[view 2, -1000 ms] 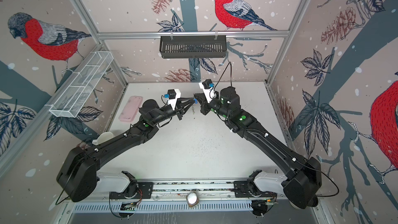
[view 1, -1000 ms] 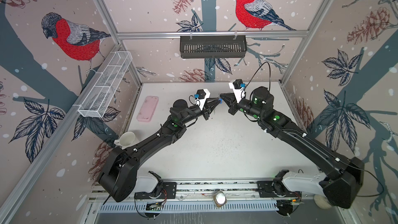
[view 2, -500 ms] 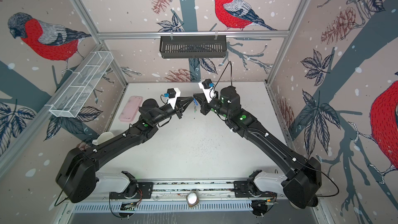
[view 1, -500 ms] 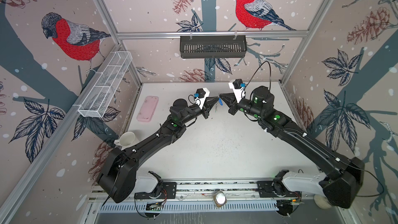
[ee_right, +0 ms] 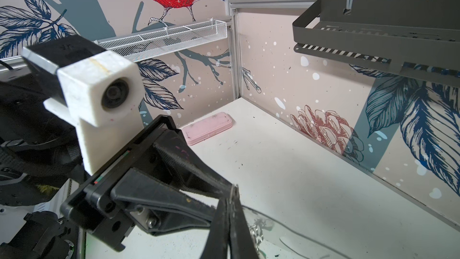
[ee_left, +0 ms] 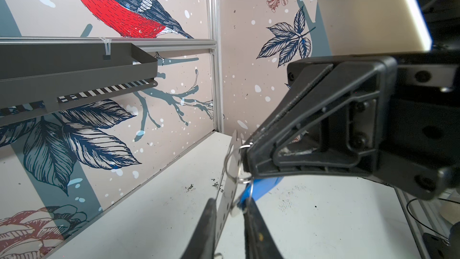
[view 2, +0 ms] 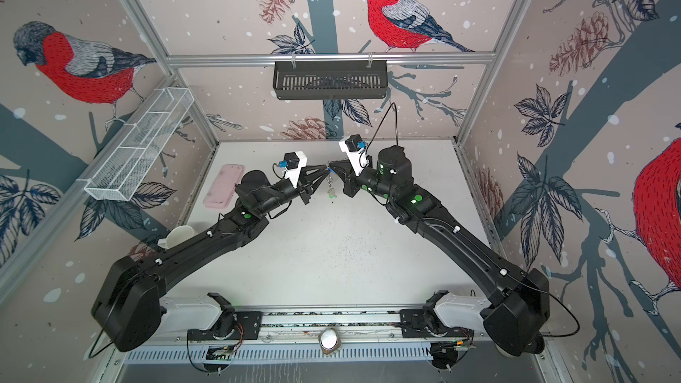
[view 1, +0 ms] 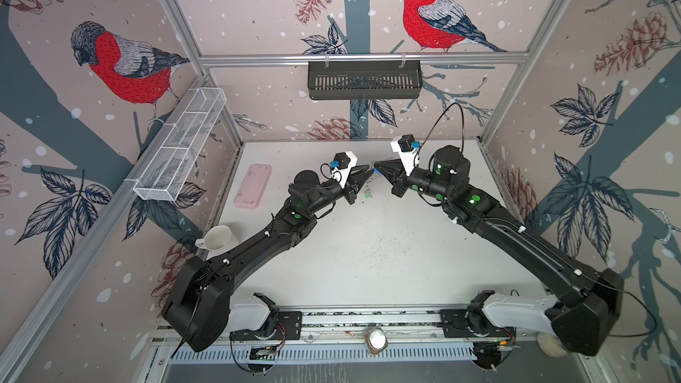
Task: Attach keys to a key ring
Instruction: Insert the key into the keyring.
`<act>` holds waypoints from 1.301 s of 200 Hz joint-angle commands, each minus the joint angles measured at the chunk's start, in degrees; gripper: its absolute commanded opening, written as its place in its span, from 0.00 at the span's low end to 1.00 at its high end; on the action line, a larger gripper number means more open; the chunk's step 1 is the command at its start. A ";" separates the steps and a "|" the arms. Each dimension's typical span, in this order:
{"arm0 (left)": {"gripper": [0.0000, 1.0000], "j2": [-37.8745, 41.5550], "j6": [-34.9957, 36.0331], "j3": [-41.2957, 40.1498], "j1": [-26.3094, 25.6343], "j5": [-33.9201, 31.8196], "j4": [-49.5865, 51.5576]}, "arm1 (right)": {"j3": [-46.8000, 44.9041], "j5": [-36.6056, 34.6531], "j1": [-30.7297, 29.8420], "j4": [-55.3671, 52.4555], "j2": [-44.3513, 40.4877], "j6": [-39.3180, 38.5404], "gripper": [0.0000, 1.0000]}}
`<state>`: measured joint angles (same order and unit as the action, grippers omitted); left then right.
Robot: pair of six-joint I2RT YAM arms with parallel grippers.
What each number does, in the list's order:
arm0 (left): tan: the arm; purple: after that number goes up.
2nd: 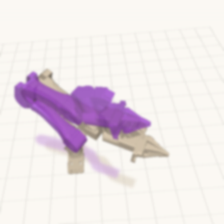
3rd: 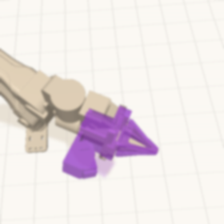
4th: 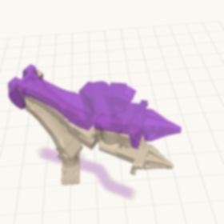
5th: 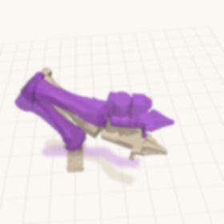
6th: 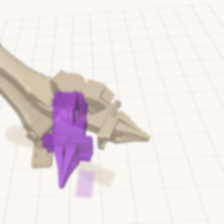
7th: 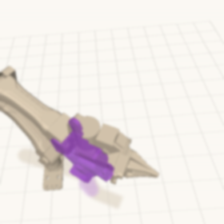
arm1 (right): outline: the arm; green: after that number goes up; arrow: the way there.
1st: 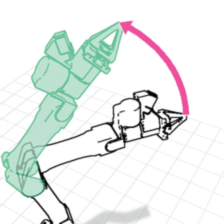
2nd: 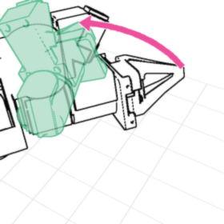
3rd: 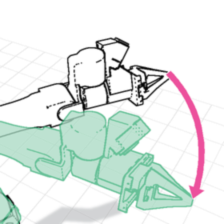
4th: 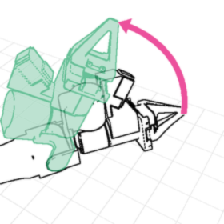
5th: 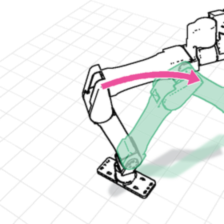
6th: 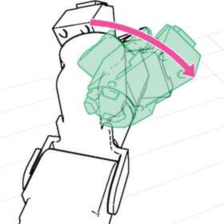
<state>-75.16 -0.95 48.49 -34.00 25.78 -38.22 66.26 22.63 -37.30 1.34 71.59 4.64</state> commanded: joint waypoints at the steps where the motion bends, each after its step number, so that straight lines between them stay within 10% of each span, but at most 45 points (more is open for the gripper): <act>1: 0.23 0.49 1.08 -0.06 0.07 0.28 -1.05 | 0.35 3.47 0.03 -0.03 -0.05 0.71 0.00; 181: 0.30 2.56 2.91 -0.57 0.12 3.93 0.35 | 0.19 3.73 1.18 0.85 -0.05 1.51 0.00; 260: 0.17 1.55 2.80 0.26 0.04 2.93 0.92 | 0.10 4.25 0.84 0.77 1.10 1.16 0.00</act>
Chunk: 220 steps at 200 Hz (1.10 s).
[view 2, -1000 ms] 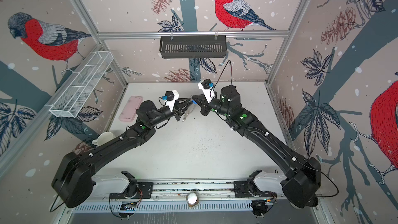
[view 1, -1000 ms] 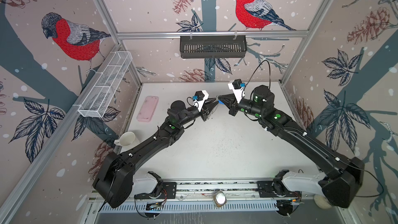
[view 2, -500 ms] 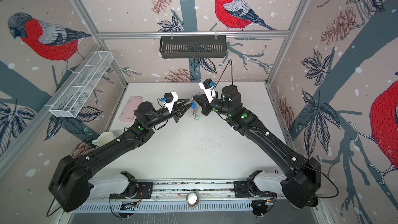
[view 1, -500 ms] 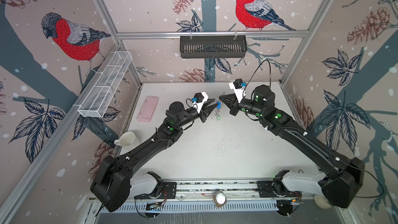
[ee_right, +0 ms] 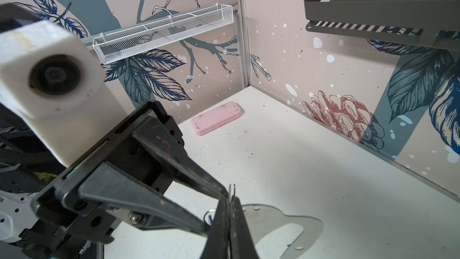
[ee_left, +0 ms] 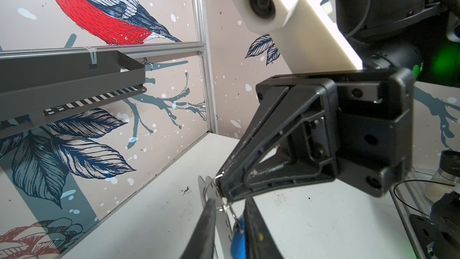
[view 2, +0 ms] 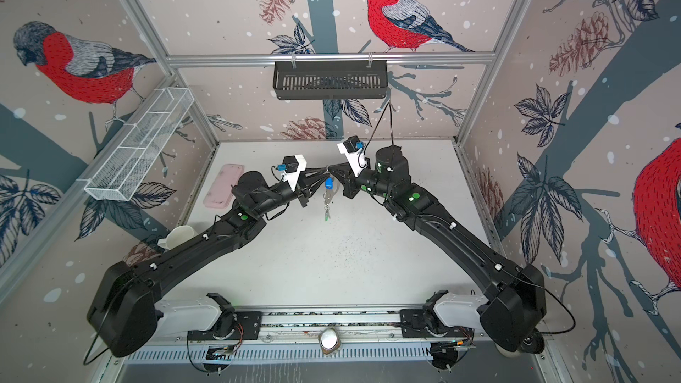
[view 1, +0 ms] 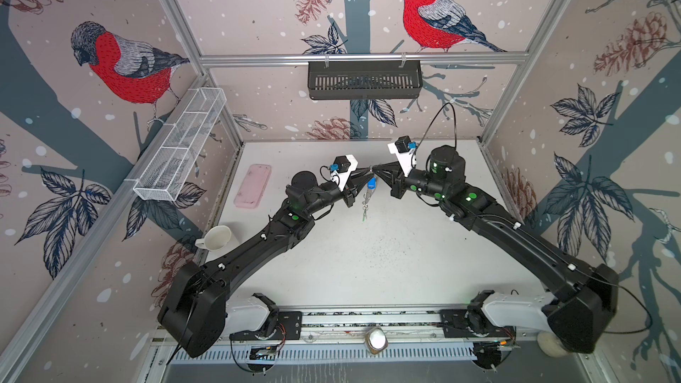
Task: Attach keys to a key ring
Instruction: Insert the key into the keyring.
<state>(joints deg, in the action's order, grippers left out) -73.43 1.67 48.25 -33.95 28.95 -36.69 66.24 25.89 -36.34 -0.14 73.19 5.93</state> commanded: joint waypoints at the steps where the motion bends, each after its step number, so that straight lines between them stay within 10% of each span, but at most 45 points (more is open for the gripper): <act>1: 0.17 -0.20 0.17 0.56 0.01 -0.27 -0.59 | 0.12 0.99 -0.13 2.25 -0.49 -0.13 0.00; 220: 0.00 0.59 6.43 2.28 0.04 -6.14 7.09 | 2.61 6.02 -0.09 -5.04 0.42 -1.70 0.00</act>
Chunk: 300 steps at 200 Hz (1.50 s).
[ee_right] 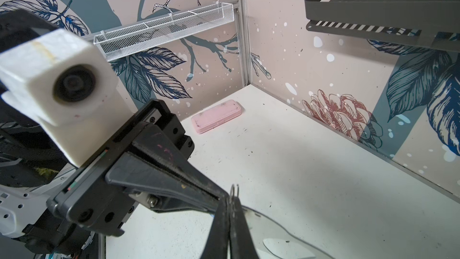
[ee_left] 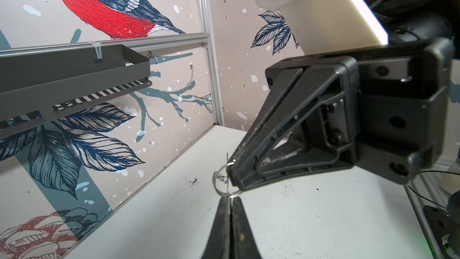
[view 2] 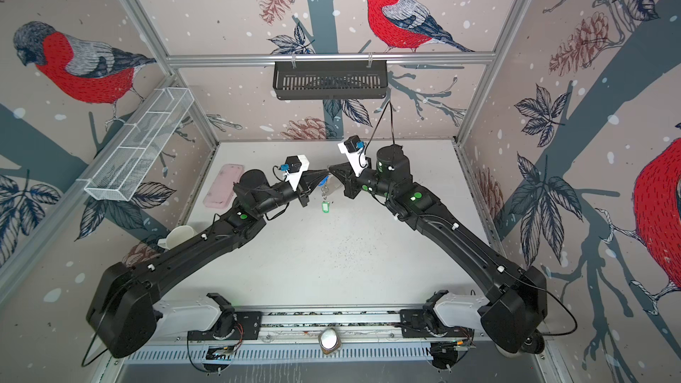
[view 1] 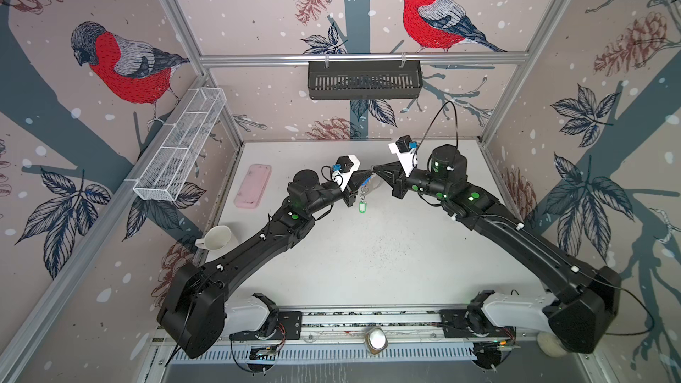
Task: Attach keys to a key ring
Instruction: Insert the key into the keyring.
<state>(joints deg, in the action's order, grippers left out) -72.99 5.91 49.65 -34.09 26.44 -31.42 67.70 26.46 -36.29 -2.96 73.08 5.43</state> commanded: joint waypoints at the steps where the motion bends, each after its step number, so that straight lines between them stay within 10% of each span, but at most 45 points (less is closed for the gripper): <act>1: 0.00 0.23 2.23 0.93 0.17 -3.65 1.90 | 1.22 5.49 -0.12 -2.35 0.59 -1.25 0.00; 148: 0.00 1.80 12.97 3.31 0.76 -8.42 10.52 | 7.97 11.53 -0.09 -17.14 5.70 -4.93 0.00; 300: 0.00 5.36 19.05 2.56 4.96 1.48 11.62 | 13.86 17.13 0.96 -26.22 13.61 -5.01 0.00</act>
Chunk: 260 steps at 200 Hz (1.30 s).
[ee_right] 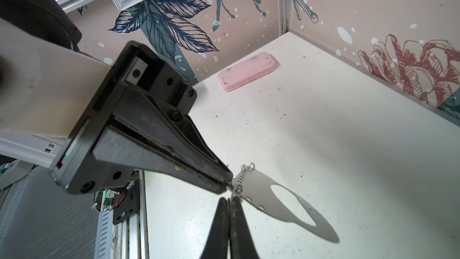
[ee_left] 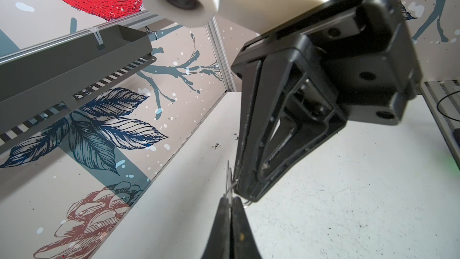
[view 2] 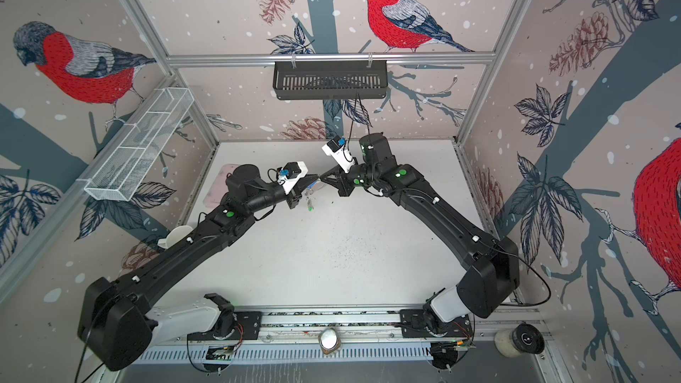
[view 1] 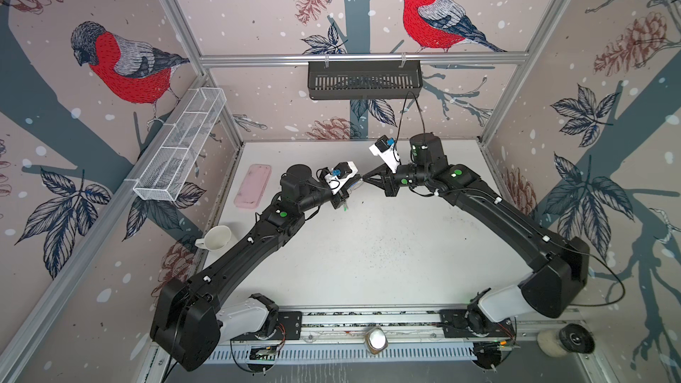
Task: Attach keys to a key ring
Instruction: Insert the key into the keyring.
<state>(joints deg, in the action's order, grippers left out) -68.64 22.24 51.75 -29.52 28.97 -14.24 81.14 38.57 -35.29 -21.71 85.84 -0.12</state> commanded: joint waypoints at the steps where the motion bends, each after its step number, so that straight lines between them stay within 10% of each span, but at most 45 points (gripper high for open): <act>1: 0.00 1.03 2.77 0.46 0.36 -1.00 -5.50 | 0.42 5.07 -0.05 -7.47 0.88 0.59 0.00; 260: 0.00 -2.44 5.55 -0.85 4.55 2.48 -8.34 | -0.89 8.69 -0.84 -13.47 1.69 1.36 0.00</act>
<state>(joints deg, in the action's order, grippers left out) -70.87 28.42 51.11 -25.76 38.87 -12.82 80.75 41.45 -36.05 -26.92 87.92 0.27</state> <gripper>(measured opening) 0.057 0.054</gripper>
